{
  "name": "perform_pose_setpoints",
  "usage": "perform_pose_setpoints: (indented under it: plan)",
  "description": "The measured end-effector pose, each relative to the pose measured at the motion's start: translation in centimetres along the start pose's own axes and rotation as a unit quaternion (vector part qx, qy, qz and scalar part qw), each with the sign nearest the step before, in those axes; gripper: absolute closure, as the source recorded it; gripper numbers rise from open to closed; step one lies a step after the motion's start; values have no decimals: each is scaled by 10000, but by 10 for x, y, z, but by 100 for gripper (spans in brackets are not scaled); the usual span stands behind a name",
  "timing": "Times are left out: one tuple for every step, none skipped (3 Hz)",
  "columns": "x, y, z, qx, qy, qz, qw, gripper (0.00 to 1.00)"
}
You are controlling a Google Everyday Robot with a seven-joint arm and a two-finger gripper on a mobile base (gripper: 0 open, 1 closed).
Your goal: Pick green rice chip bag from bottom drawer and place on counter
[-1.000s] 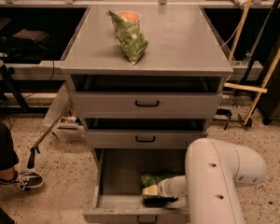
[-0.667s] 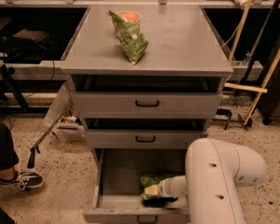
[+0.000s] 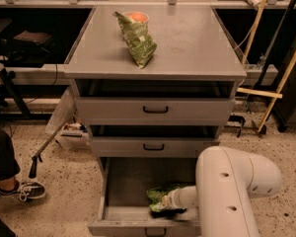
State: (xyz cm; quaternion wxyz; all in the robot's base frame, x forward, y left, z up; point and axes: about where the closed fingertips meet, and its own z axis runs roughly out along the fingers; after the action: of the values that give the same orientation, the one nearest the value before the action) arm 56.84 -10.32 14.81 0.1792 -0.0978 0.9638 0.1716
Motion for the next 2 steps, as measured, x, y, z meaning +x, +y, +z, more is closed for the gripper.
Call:
perform_pose_setpoints:
  plan:
    - [-2, 1, -4, 0, 0, -1, 10000, 100]
    - [-13, -1, -11, -169, -96, -118, 9997, 100]
